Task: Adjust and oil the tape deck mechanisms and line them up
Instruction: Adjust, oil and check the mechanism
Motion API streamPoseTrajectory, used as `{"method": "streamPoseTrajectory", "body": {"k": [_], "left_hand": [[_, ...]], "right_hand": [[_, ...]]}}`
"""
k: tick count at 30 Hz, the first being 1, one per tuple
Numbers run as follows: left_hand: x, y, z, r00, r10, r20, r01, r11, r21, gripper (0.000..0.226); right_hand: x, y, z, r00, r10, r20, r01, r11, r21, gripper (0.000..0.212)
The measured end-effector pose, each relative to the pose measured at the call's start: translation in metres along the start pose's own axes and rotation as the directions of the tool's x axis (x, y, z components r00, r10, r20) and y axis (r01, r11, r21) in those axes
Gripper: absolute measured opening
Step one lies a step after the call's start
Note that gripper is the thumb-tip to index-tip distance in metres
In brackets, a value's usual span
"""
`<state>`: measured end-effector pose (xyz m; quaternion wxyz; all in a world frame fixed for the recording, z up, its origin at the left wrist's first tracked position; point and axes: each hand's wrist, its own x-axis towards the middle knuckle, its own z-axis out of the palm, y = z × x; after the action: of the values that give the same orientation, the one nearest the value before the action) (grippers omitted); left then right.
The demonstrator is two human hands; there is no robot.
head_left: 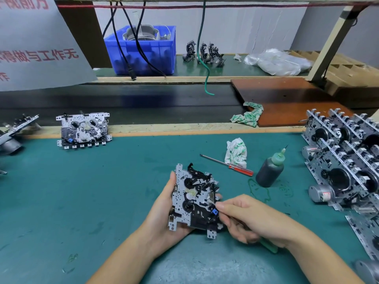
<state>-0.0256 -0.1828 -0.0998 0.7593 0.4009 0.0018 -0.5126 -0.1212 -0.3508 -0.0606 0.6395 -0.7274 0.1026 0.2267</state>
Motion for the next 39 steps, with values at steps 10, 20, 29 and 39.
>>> {"method": "streamPoseTrajectory", "body": {"k": [10, 20, 29, 39], "left_hand": [[0.001, -0.001, 0.001, 1.000, 0.008, -0.007, -0.008, 1.000, 0.002, 0.074], [-0.001, 0.002, 0.004, 0.999, -0.003, -0.043, 0.004, 1.000, 0.024, 0.074], [-0.001, 0.000, 0.008, 0.999, 0.015, -0.035, -0.014, 0.999, 0.034, 0.073], [-0.002, 0.001, 0.007, 1.000, 0.002, 0.017, -0.003, 0.998, 0.059, 0.073]], "right_hand": [[0.000, -0.002, 0.004, 0.999, -0.008, -0.046, 0.004, 0.997, -0.079, 0.051], [0.002, -0.003, 0.005, 0.997, -0.013, -0.071, 0.005, 0.994, -0.111, 0.058], [0.001, -0.003, 0.007, 0.996, 0.062, -0.064, -0.067, 0.995, -0.072, 0.060], [-0.001, -0.001, -0.004, 0.998, 0.041, 0.046, -0.035, 0.991, -0.130, 0.063]]}}
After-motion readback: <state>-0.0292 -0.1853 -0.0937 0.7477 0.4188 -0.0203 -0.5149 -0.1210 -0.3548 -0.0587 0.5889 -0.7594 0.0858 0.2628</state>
